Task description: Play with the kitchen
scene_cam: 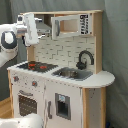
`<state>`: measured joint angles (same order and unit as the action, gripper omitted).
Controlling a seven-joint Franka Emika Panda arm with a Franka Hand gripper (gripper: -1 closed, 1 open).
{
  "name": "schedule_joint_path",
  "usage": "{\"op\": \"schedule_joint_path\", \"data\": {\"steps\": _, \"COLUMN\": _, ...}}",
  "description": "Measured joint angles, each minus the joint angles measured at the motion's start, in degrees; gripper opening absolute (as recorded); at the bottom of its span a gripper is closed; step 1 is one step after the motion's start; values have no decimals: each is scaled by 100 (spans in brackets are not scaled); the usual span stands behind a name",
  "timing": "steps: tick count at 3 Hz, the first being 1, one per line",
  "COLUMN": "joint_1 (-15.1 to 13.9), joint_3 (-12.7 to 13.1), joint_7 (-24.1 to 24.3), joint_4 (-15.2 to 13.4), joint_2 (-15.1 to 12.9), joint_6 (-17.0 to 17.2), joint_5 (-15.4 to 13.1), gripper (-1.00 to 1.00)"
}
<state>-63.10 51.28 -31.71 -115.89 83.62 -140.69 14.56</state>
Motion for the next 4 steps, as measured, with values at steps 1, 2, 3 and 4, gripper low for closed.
{"op": "schedule_joint_path", "data": {"steps": 1, "joint_1": 376, "joint_3": -49, "joint_7": -108, "joint_4": 68, "joint_2": 226, "joint_6": 341, "joint_5": -50, "gripper": 100}}
{"op": "schedule_joint_path", "data": {"steps": 2, "joint_1": 718, "joint_3": 56, "joint_7": -104, "joint_4": 319, "joint_2": 244, "joint_6": 728, "joint_5": -227, "gripper": 100}}
{"op": "schedule_joint_path", "data": {"steps": 3, "joint_1": 999, "joint_3": 142, "joint_7": -86, "joint_4": 569, "joint_2": 250, "joint_6": 1111, "joint_5": -474, "gripper": 100}}
{"op": "schedule_joint_path", "data": {"steps": 4, "joint_1": 1259, "joint_3": 242, "joint_7": -29, "joint_4": 785, "joint_2": 277, "joint_6": 1488, "joint_5": -762, "gripper": 100}}
